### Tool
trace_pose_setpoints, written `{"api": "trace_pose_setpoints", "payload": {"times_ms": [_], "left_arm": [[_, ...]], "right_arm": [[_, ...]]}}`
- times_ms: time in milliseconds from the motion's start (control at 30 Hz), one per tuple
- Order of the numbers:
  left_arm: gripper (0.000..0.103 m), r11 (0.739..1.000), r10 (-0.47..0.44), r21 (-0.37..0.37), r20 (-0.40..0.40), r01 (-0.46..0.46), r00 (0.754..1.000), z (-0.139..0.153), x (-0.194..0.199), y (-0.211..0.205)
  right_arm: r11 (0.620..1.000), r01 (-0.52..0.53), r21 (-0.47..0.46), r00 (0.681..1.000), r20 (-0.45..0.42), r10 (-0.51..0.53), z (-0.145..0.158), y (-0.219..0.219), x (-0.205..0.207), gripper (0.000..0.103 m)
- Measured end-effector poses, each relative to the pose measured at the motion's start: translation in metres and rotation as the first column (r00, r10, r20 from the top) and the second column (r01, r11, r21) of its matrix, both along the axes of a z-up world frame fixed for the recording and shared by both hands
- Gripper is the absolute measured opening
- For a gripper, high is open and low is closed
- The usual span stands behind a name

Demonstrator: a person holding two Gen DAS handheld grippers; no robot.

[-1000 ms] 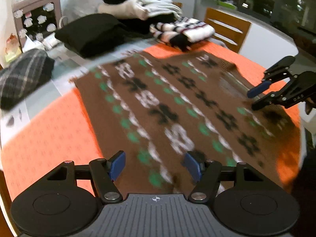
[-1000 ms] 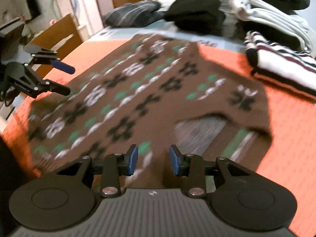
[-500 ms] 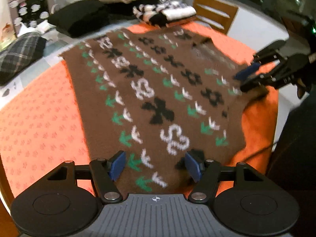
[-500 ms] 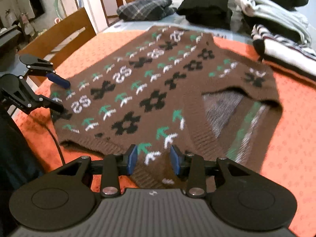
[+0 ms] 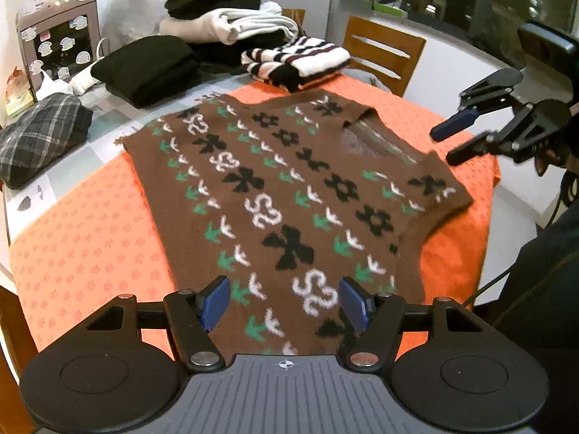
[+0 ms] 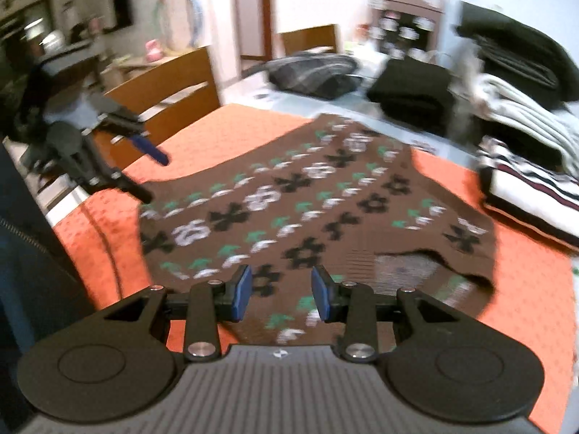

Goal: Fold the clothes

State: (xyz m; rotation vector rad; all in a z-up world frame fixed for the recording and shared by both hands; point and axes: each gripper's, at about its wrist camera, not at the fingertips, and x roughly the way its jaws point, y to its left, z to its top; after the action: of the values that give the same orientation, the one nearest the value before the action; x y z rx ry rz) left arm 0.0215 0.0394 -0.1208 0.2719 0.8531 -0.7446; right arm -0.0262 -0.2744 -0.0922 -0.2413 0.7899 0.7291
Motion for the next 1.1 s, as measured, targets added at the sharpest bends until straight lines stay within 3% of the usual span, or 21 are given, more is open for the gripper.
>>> {"api": "trace_pose_setpoints", "payload": {"times_ms": [167, 433, 633, 767, 1100], "left_arm": [[0.069, 0.999, -0.036, 0.026, -0.011, 0.036, 0.999, -0.009, -0.015, 0.006], [0.069, 0.986, -0.129, 0.104, 0.0, 0.128, 0.992, -0.026, -0.03, 0.006], [0.069, 0.981, -0.137, 0.134, -0.023, 0.139, 0.99, -0.042, -0.031, 0.005], [0.069, 0.985, -0.11, 0.133, -0.025, 0.112, 0.994, -0.045, -0.03, 0.007], [0.068, 0.999, -0.032, 0.026, 0.133, 0.028, 0.991, 0.004, -0.019, 0.007]], "right_arm": [[0.988, -0.157, -0.001, 0.988, 0.002, 0.157, -0.027, 0.044, -0.018, 0.042], [0.954, -0.3, 0.02, 0.954, 0.017, 0.3, -0.049, 0.093, -0.029, 0.042], [0.92, -0.384, -0.072, 0.922, 0.014, 0.386, -0.076, 0.112, -0.032, 0.039], [0.925, -0.367, -0.094, 0.926, 0.06, 0.373, -0.075, 0.112, -0.033, 0.014], [0.974, -0.222, 0.039, 0.973, 0.07, 0.218, -0.047, 0.084, 0.01, 0.012]]}}
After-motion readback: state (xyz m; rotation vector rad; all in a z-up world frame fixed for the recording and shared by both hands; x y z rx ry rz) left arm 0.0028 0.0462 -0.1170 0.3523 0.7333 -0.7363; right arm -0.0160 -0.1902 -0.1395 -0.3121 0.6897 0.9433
